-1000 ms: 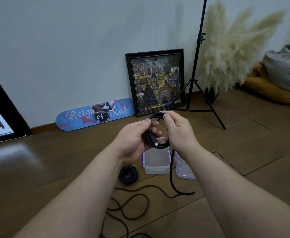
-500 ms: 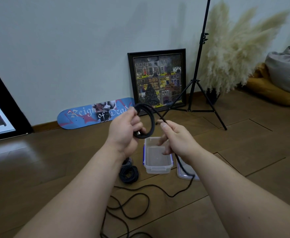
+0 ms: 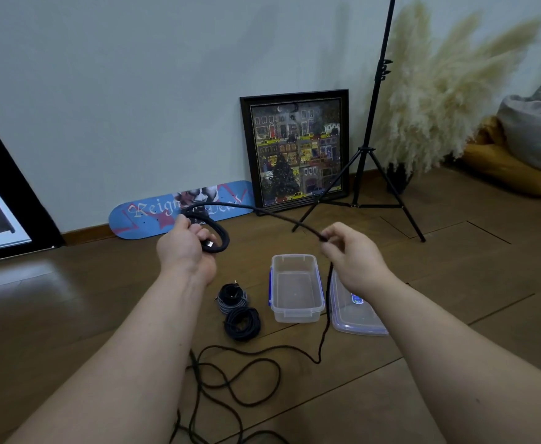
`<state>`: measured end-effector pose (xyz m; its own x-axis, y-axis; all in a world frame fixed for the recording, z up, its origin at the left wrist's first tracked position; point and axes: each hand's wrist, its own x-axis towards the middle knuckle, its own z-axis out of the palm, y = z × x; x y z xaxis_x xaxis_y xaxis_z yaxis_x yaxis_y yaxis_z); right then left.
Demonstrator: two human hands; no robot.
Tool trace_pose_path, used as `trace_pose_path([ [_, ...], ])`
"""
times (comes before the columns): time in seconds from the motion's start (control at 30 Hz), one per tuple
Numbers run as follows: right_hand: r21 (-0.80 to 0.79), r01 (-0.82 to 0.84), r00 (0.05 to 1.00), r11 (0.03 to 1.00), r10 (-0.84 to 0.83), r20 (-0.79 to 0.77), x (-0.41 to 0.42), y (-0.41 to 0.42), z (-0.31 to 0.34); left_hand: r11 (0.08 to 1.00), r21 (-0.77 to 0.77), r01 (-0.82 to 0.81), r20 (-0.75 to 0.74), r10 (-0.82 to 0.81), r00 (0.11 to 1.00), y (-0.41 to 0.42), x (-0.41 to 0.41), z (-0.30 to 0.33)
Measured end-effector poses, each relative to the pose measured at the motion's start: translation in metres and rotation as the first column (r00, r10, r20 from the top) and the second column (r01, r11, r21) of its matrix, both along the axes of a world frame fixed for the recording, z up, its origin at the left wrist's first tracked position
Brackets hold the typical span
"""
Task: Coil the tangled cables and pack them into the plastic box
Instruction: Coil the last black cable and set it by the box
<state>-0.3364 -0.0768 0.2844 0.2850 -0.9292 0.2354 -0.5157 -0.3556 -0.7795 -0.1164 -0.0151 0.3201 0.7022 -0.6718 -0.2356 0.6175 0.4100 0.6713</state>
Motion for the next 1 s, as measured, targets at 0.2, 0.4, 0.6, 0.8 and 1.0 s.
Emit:
trace_pose_path([
  [0.2, 0.126, -0.019, 0.88, 0.992, -0.043, 0.473, 0.003, 0.005, 0.012, 0.996, 0.058, -0.064, -0.011, 0.065, 0.998, -0.001, 0.001, -0.003],
  [0.4, 0.29, -0.079, 0.977, 0.954, 0.017, 0.211, -0.01, 0.007, 0.004, 0.988, 0.105, -0.114, -0.054, 0.12, 0.991, 0.003, 0.011, -0.004],
  [0.6, 0.186, -0.026, 0.925, 0.982, -0.047, 0.376, 0.005, 0.003, 0.01, 0.991, 0.134, -0.009, 0.064, 0.001, 0.998, -0.001, -0.002, -0.012],
  [0.8, -0.07, 0.055, 0.998, 0.996, -0.056, -0.013, 0.001, 0.003, 0.013, 0.981, 0.195, 0.0, 0.295, -0.059, 0.954, -0.002, -0.001, -0.018],
  [1.0, 0.137, -0.414, 0.681, 0.9, 0.406, -0.61, 0.016, 0.021, 0.035, 0.957, 0.285, 0.047, 0.63, -0.224, 0.744, -0.004, -0.003, -0.024],
])
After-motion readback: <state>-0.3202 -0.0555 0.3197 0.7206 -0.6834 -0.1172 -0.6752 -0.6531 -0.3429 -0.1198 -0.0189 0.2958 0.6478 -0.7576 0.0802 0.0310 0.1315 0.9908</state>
